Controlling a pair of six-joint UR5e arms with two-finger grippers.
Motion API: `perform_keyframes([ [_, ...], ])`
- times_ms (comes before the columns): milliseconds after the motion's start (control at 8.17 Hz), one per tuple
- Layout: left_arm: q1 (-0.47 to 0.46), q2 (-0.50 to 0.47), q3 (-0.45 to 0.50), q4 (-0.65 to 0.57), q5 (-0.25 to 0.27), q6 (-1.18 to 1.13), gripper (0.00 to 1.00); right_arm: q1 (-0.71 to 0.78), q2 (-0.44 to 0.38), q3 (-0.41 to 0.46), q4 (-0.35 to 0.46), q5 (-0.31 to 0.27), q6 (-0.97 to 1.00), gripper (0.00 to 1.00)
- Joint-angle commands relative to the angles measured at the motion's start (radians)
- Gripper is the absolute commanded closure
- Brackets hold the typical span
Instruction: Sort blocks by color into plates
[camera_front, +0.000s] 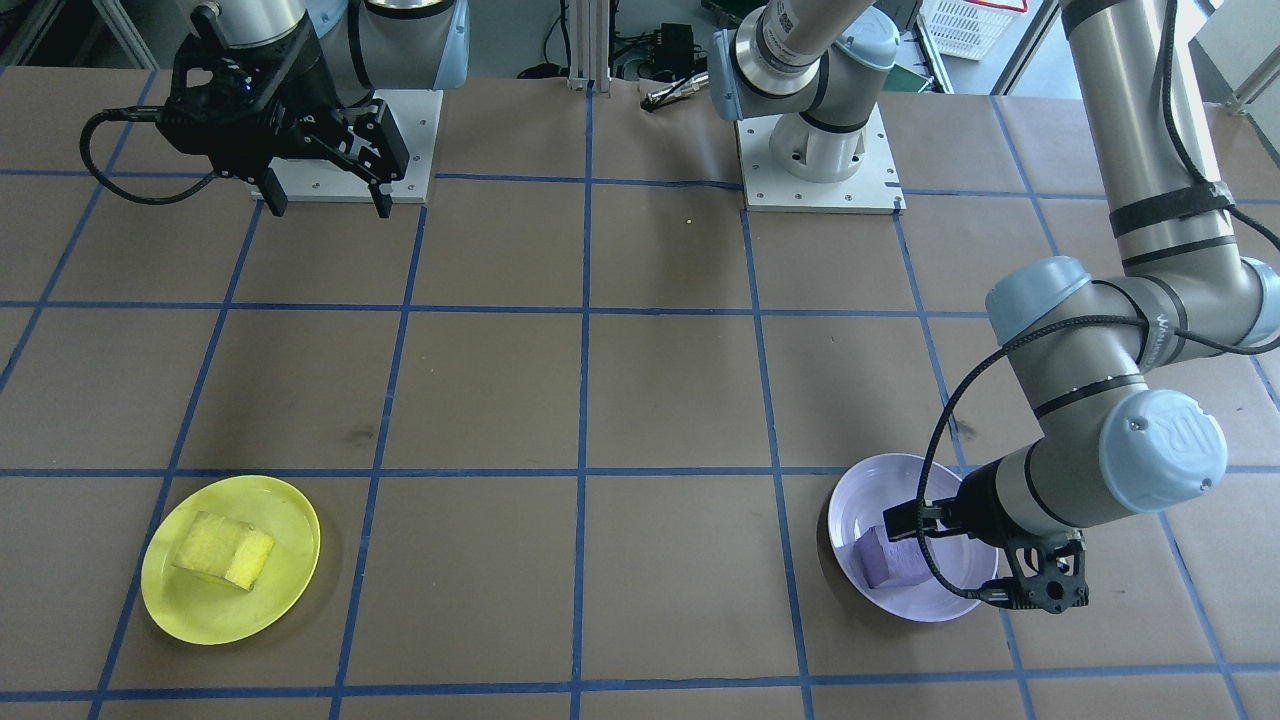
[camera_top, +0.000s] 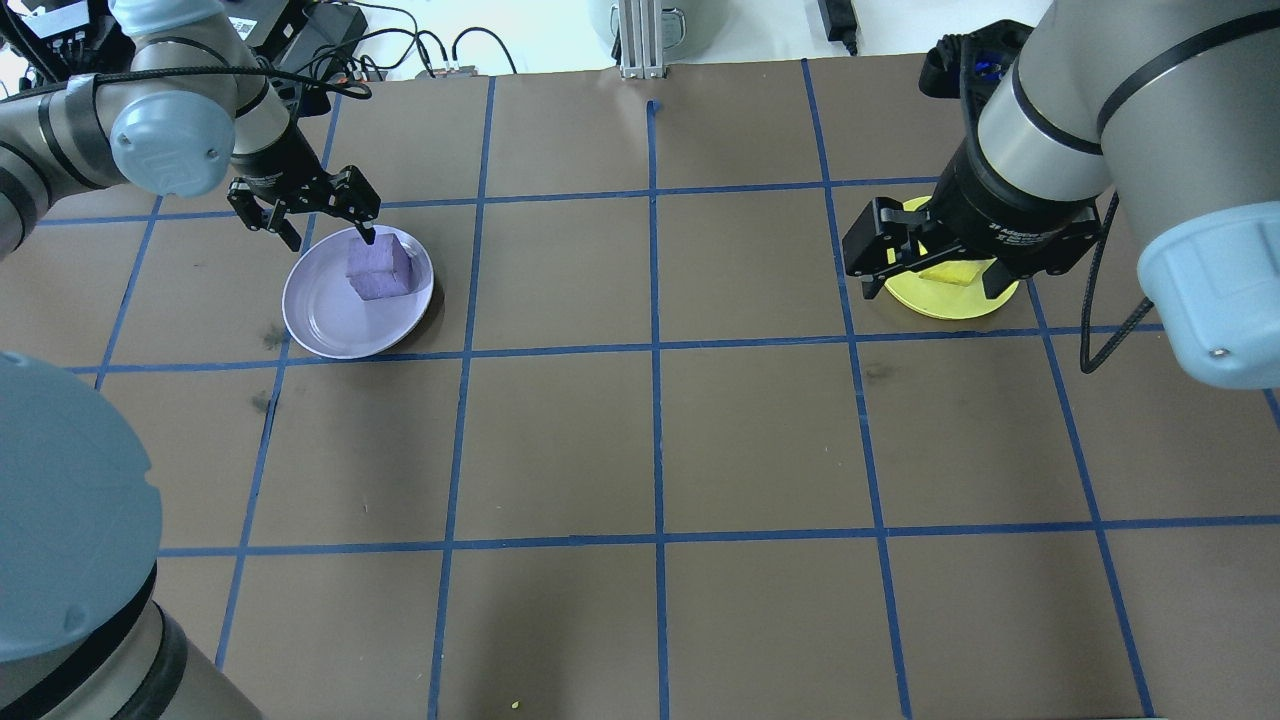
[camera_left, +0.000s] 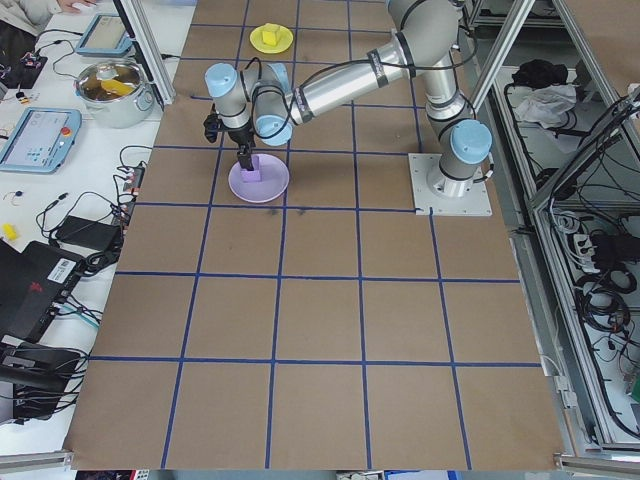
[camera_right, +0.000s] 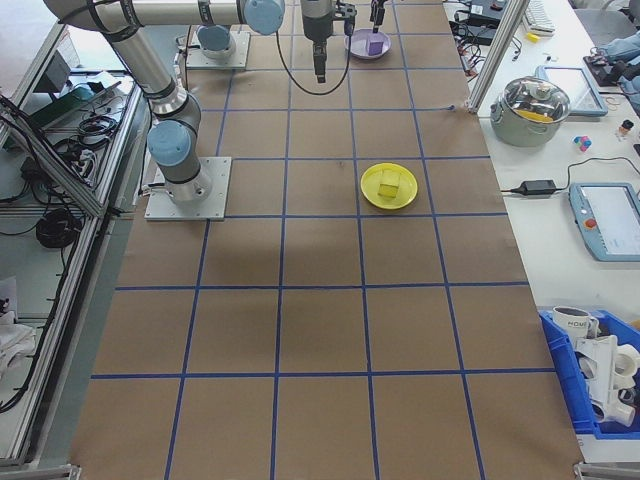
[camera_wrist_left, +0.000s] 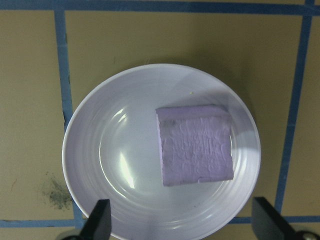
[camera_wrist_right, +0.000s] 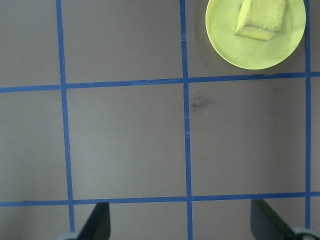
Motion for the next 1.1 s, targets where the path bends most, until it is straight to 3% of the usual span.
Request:
perform_keyframes([
  [0, -0.043, 0.121, -0.002, -0.079, 0.013, 0.003, 0.0, 0.0, 0.0, 0.0, 0.0, 0.0, 0.0, 0.0],
  [490, -0.195, 0.332, -0.008, -0.22, 0.016, -0.141, 0.0, 0.0, 0.0, 0.0, 0.0, 0.0, 0.0, 0.0],
  [980, -0.202, 0.416, -0.011, -0.257, 0.015, -0.138, 0.0, 0.0, 0.0, 0.0, 0.0, 0.0, 0.0, 0.0],
])
